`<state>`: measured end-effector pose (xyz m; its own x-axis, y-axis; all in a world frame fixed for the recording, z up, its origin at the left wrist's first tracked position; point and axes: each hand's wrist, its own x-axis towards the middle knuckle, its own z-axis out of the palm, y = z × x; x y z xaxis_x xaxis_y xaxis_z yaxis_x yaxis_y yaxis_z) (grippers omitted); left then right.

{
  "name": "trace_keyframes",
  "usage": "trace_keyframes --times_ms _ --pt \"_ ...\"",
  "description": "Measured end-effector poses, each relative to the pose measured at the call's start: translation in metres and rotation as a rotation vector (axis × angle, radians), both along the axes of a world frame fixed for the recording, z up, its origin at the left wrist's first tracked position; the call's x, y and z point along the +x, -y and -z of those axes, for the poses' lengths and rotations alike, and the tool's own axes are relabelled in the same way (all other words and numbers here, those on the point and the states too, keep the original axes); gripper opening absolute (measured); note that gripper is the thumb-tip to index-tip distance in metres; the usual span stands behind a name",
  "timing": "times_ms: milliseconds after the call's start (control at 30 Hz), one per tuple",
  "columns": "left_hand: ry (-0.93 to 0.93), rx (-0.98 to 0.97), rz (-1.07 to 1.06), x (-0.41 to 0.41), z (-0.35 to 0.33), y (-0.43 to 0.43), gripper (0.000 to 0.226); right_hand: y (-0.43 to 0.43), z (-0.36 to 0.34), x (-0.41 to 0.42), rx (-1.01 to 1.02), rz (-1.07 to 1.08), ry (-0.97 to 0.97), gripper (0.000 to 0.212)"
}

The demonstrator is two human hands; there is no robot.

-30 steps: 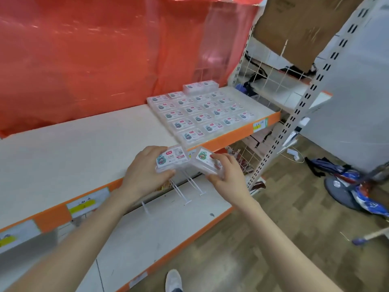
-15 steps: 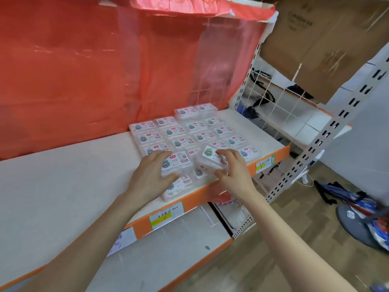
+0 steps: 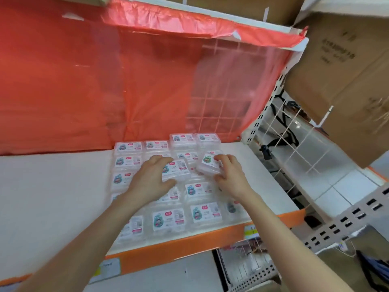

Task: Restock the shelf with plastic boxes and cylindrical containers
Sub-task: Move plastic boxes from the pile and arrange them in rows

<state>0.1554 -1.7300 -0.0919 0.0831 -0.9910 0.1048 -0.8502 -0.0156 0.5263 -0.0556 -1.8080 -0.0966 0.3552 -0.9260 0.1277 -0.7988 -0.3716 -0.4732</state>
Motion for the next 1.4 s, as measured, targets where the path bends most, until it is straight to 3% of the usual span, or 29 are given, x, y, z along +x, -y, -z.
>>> trace_keyframes --times_ms 400,667,1033,1267,1400 --pt "0.001 0.011 -0.128 -0.036 0.004 0.033 0.06 0.073 0.013 -0.016 0.031 -0.194 -0.153 0.053" --pt "-0.011 0.019 -0.148 -0.044 0.012 0.046 0.06 0.071 0.018 -0.015 -0.229 -0.161 -0.233 0.05" --pt "-0.017 0.019 -0.141 -0.04 0.023 0.068 0.055 0.058 0.032 -0.014 -0.108 -0.175 -0.221 0.052" --pt "0.252 -0.075 -0.237 -0.063 0.031 0.051 0.054 0.058 0.038 -0.013 -0.099 -0.179 -0.197 0.051" --pt "0.329 -0.032 -0.271 -0.079 0.036 0.041 0.057 0.058 0.039 -0.013 -0.102 -0.174 -0.194 0.052"
